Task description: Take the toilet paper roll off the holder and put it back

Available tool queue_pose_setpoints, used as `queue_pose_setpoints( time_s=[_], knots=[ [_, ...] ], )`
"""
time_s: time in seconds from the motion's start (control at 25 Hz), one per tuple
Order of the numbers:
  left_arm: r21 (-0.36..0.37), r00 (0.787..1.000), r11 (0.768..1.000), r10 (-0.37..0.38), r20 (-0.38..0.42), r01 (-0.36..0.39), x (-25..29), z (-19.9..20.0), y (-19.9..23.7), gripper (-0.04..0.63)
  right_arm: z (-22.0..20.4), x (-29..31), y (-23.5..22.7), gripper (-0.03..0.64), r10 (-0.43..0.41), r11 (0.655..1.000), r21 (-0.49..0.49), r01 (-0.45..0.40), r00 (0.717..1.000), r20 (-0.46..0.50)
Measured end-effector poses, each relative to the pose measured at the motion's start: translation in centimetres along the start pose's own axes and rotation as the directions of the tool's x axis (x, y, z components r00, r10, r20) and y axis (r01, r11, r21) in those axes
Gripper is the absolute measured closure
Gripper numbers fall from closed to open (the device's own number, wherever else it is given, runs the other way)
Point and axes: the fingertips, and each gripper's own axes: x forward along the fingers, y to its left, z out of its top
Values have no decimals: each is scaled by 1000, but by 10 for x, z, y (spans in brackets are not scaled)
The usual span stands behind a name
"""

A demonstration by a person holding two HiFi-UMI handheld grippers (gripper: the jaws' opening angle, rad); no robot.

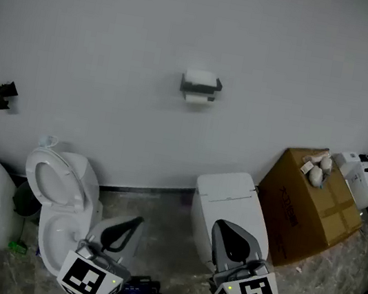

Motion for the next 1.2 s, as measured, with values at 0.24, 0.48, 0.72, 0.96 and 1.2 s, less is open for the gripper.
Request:
queue_pose_setpoints(
  time_s=[0.24, 0.48, 0.72, 0.96, 1.2],
  knots=[
    [4, 1000, 1000, 3, -4, -3, 2, -1, -1, 603, 1, 0, -3, 612, 0, 1000, -2, 0, 1000, 1],
    [4, 1000, 1000, 10, -5, -10, 4, 0, 0, 603, 2, 1, -7, 612, -15, 1000, -4, 15, 1000, 8],
    [-2, 1000, 1000, 24, 7, -24, 5, 2, -2, 602, 7, -1, -6, 609, -1, 1000, 9, 1, 1000, 26],
    [0, 1000, 1000, 13, 6, -13, 7, 6, -7, 526, 7, -3, -13, 512, 0, 996, 87, -3, 999, 37],
    [4, 1000, 1000, 22, 5, -22, 9, 7, -14, 522, 5, -9, -20, 503, 7, 996, 93, -11, 999, 39]
  ],
)
